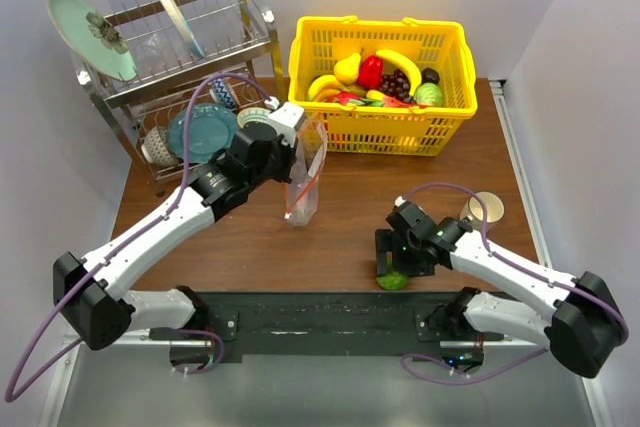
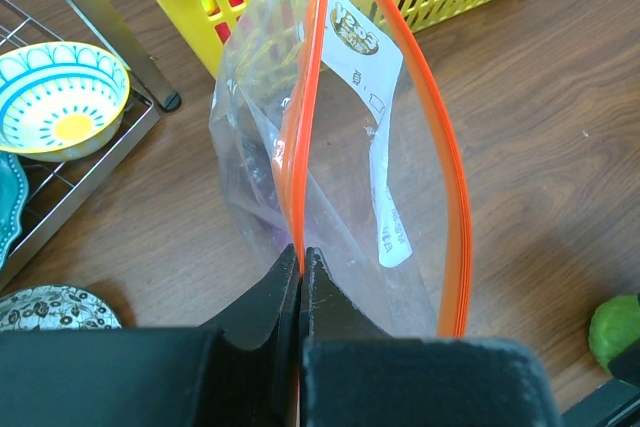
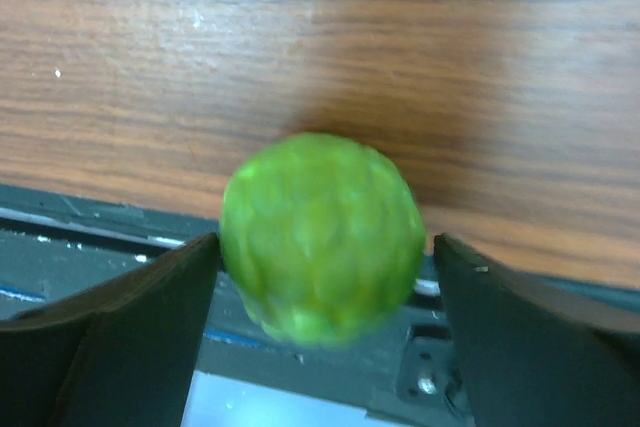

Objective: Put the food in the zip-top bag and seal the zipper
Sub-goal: Pick up the fake fruit from the center of the board.

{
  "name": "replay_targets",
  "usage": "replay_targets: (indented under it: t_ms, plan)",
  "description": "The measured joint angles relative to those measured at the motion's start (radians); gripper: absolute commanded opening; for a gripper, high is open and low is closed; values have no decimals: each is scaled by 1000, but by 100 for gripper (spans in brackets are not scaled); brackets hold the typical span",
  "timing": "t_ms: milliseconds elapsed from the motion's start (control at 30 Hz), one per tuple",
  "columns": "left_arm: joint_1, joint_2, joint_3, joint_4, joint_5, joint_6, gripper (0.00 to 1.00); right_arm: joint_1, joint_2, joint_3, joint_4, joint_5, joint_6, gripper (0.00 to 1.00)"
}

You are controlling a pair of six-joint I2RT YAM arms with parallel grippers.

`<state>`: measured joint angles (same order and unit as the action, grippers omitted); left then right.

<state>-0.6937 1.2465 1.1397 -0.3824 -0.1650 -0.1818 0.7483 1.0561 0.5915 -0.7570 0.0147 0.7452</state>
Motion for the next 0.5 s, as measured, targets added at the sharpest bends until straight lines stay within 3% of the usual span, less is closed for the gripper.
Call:
replay_targets:
  t_ms: [33, 100, 267, 500]
  plan:
    - [0, 1, 0, 0, 2, 0, 0, 0, 12, -12, 21, -12, 4, 63]
    - [0, 1, 0, 0, 5, 0, 0, 0, 16, -13, 49, -33, 11, 59]
    - [0, 4, 1, 0, 33, -2, 0, 0, -23, 18, 43, -34, 10, 57]
    - [0, 40, 5, 3, 115, -26, 0, 3, -123, 284, 94, -51, -45, 55]
